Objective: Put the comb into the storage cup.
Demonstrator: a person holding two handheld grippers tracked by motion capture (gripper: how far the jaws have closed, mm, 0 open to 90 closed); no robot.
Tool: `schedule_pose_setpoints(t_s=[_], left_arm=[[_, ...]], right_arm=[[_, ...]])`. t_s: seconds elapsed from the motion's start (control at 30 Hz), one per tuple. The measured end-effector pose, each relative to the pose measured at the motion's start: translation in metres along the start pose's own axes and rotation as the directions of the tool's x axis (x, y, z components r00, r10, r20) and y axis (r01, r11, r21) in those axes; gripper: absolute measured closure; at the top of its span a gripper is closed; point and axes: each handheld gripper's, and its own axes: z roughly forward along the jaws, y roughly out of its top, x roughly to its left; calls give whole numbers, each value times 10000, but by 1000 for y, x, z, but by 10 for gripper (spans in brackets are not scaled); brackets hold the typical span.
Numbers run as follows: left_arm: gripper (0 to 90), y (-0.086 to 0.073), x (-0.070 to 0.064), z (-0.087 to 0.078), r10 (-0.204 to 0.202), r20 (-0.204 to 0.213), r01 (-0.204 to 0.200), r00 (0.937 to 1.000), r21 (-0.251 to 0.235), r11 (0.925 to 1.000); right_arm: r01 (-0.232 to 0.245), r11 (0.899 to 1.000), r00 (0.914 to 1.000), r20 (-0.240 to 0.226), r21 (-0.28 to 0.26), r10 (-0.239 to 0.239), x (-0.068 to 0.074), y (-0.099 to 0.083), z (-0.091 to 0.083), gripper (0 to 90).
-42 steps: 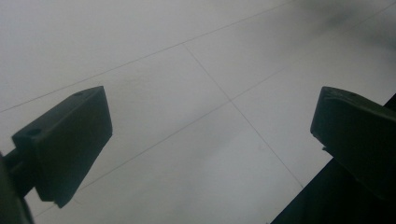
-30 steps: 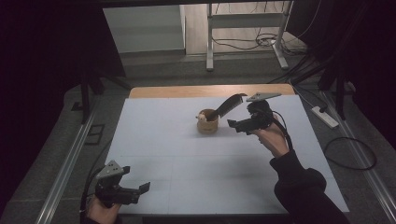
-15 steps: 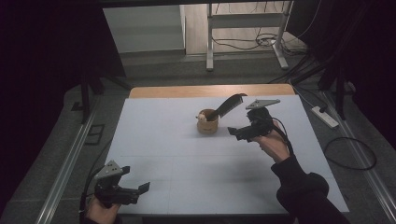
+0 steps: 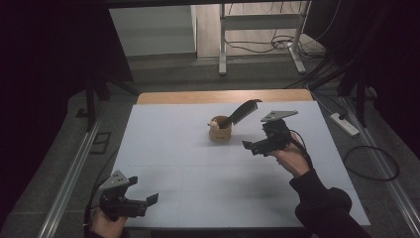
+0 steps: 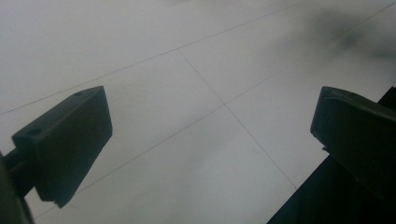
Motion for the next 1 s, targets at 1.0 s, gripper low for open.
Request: schedule_pose_setpoints(t_s=[1.0], left_arm=[[0,-1,2,-3,-116,-242,114,9996,-98,9999]], right_arm=[[289,9995,9996,-45,-161,-289,16,-15,-25,0]])
